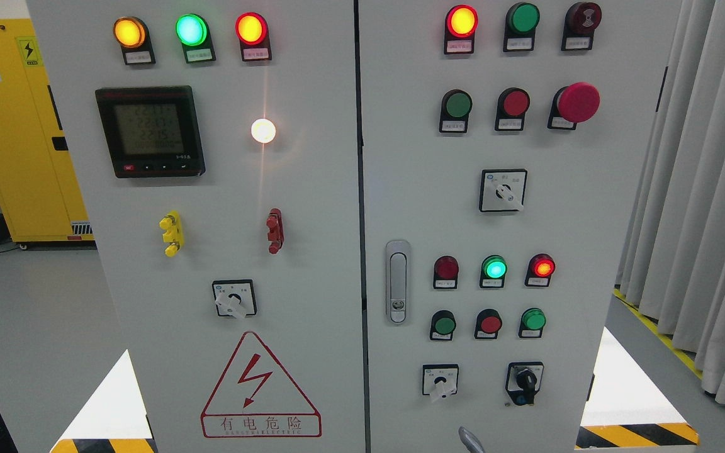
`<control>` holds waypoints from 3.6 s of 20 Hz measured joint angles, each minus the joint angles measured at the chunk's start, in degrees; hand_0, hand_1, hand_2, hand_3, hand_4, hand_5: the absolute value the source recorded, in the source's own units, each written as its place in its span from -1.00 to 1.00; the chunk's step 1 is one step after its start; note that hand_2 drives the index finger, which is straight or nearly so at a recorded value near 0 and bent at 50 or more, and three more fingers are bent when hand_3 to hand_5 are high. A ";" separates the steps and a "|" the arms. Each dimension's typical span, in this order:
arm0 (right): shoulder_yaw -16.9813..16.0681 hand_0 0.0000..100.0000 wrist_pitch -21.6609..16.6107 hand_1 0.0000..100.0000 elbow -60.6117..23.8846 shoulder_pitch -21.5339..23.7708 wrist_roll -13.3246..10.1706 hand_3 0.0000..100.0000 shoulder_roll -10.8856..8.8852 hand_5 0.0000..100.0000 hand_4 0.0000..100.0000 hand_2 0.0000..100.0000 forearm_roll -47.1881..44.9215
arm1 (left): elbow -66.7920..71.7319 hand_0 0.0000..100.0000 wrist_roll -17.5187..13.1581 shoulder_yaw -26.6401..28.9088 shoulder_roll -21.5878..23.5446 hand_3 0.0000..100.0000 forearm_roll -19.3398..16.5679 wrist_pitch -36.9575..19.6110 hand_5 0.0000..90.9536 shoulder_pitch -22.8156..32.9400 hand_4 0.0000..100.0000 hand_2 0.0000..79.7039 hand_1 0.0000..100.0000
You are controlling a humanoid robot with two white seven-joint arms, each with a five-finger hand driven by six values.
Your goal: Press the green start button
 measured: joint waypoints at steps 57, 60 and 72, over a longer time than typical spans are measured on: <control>-10.53 0.27 0.57 0.81 -3.76 -6.79 -3.24 0.62 -0.17 0.94 0.67 -1.00 45.10 | 0.00 -0.76 0.00 0.02 0.00 -1.00 -0.02 0.00 -1.00 0.00 -1.00 -1.00 0.11; -11.72 0.32 1.65 0.88 -4.19 -7.90 -3.24 0.65 -0.14 0.98 0.69 -1.00 49.31 | 0.00 -0.76 0.00 0.02 0.00 -1.00 -0.02 0.00 -1.00 0.00 -1.00 -1.00 0.11; -14.08 0.50 4.95 0.98 -4.89 -14.66 -2.61 0.70 -0.16 1.00 0.74 -1.00 60.47 | 0.00 -0.76 0.00 0.02 0.00 -1.00 0.00 0.00 -1.00 0.00 -1.00 -1.00 0.11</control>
